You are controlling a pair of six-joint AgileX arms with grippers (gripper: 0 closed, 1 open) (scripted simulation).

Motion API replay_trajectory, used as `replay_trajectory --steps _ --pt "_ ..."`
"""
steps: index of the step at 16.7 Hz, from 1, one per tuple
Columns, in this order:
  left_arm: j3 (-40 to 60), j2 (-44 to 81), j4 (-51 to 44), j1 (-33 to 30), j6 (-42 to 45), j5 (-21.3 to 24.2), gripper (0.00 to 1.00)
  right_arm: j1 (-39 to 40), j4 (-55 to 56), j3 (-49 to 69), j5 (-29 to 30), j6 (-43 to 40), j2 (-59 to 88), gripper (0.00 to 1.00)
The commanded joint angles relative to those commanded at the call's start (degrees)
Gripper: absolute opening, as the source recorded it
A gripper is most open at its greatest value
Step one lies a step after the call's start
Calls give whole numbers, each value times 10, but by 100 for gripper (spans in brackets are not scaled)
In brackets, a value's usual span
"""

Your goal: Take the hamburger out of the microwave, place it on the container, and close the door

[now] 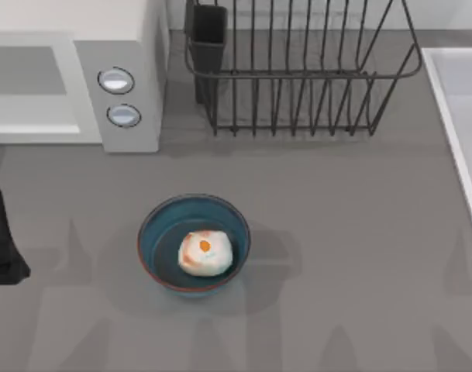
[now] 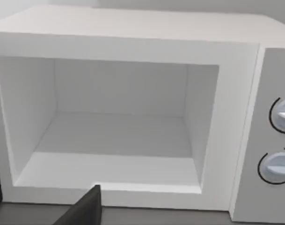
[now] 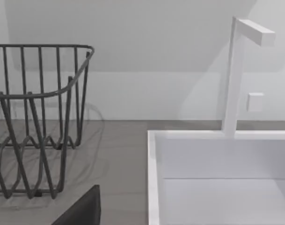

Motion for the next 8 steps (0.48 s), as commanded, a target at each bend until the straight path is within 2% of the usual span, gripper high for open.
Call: replay_trajectory --steps 4,8 --pt "-4 -84 -66 41 20 36 100 0 0 0 0 0 0 100" --pt "-4 -90 -71 44 22 39 100 0 0 0 0 0 0 100"
